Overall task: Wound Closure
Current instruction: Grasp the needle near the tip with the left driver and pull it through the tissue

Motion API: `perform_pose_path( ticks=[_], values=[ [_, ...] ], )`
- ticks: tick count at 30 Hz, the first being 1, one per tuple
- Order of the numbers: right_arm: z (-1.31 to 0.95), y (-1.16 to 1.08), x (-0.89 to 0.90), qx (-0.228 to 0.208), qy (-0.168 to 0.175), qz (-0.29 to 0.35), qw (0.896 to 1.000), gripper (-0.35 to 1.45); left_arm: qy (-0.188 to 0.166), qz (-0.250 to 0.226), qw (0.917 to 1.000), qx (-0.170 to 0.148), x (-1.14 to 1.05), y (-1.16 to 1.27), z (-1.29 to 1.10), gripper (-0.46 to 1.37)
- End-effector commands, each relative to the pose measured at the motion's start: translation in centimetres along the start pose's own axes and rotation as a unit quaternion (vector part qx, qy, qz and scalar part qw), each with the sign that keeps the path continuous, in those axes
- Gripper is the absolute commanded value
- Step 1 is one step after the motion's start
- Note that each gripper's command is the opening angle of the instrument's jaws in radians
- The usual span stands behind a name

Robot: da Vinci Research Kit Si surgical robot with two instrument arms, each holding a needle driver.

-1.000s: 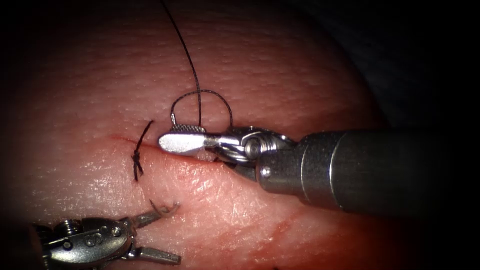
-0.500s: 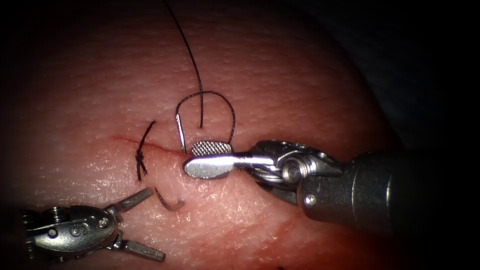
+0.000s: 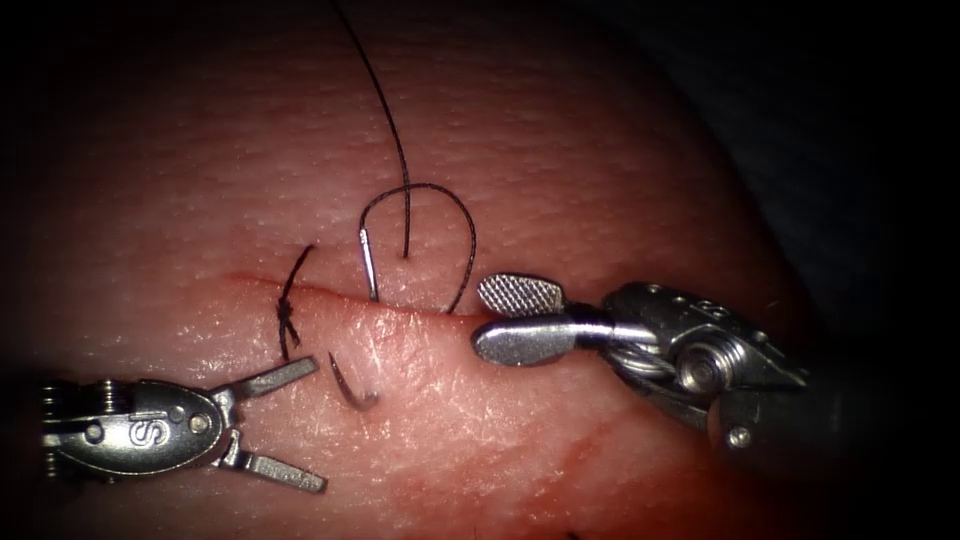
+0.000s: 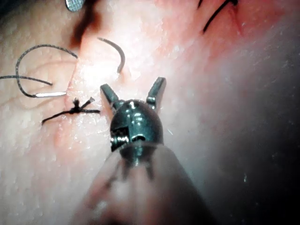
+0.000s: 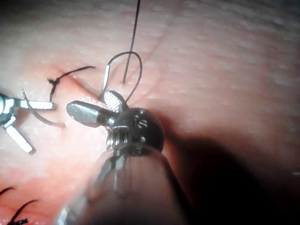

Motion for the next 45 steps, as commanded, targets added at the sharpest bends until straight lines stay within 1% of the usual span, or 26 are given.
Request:
perform_pose_path(
  ticks=[1, 4, 5, 10, 15, 18, 21, 22, 23, 24, 27, 31, 34, 35, 38, 40, 43, 45],
  values=[
    [-0.03, 0.02, -0.02, 0.000, 0.003, -0.002, 1.000, 1.23, 0.004, 0.004, 1.0000, -0.006, 0.00, 0.00, 0.03, 0.64],
    [-0.09, 0.06, -0.09, -0.006, 0.008, -0.005, 1.000, 1.23, 0.013, 0.009, 0.9997, -0.020, 0.04, 0.00, 0.12, 0.65],
    [-0.11, 0.09, -0.13, -0.010, 0.013, -0.007, 1.000, 1.22, 0.017, 0.011, 0.9995, -0.024, 0.06, 0.00, 0.17, 0.65],
    [-0.14, 0.14, -0.28, -0.013, 0.019, -0.013, 1.000, 1.22, 0.025, 0.012, 0.9992, -0.027, 0.10, -0.05, 0.33, 0.64],
    [-0.15, 0.15, -0.37, -0.012, 0.020, -0.017, 1.000, 1.22, 0.029, 0.014, 0.9990, -0.031, 0.11, -0.11, 0.43, 0.55],
    [-0.15, 0.15, -0.40, -0.012, 0.021, -0.017, 1.000, 1.22, 0.032, 0.004, 0.9988, -0.036, 0.10, -0.16, 0.45, 0.35],
    [-0.15, 0.13, -0.40, -0.012, 0.021, -0.017, 1.000, 1.22, 0.037, -0.011, 0.9985, -0.038, 0.08, -0.21, 0.45, -0.03],
    [-0.15, 0.13, -0.40, -0.012, 0.021, -0.017, 1.000, 1.22, 0.038, -0.017, 0.9984, -0.039, 0.07, -0.23, 0.44, -0.22],
    [-0.15, 0.13, -0.40, -0.012, 0.021, -0.017, 1.000, 1.22, 0.040, -0.019, 0.9982, -0.040, 0.07, -0.24, 0.43, -0.32],
    [-0.14, 0.13, -0.40, -0.011, 0.020, -0.017, 1.000, 1.21, 0.043, -0.031, 0.9976, -0.044, 0.06, -0.26, 0.42, -0.35],
    [-0.12, 0.11, -0.41, -0.011, 0.020, -0.017, 1.000, 1.21, 0.048, -0.049, 0.9962, -0.053, 0.07, -0.32, 0.37, -0.35],
    [-0.08, 0.09, -0.43, -0.007, 0.017, -0.037, 0.999, 1.21, 0.060, -0.077, 0.9928, -0.070, 0.11, -0.35, 0.35, -0.35],
    [-0.03, 0.07, -0.44, -0.004, 0.015, -0.081, 0.997, 1.20, 0.068, -0.110, 0.9880, -0.085, 0.14, -0.34, 0.34, -0.35],
    [-0.01, 0.05, -0.45, 0.000, 0.013, -0.105, 0.994, 1.17, 0.068, -0.120, 0.9862, -0.092, 0.14, -0.33, 0.34, -0.35],
    [0.03, 0.03, -0.46, 0.003, 0.009, -0.142, 0.990, 1.12, 0.072, -0.147, 0.9805, -0.108, 0.15, -0.32, 0.34, -0.35],
    [0.05, 0.01, -0.48, 0.006, 0.007, -0.183, 0.983, 1.08, 0.070, -0.168, 0.9763, -0.116, 0.15, -0.32, 0.34, -0.35],
    [0.09, -0.05, -0.49, 0.005, -0.010, -0.205, 0.979, 1.08, 0.066, -0.206, 0.9681, -0.128, 0.15, -0.33, 0.34, -0.35],
    [0.13, -0.09, -0.49, 0.009, -0.018, -0.230, 0.973, 1.08, 0.062, -0.224, 0.9633, -0.134, 0.15, -0.33, 0.33, -0.35]
  ],
)
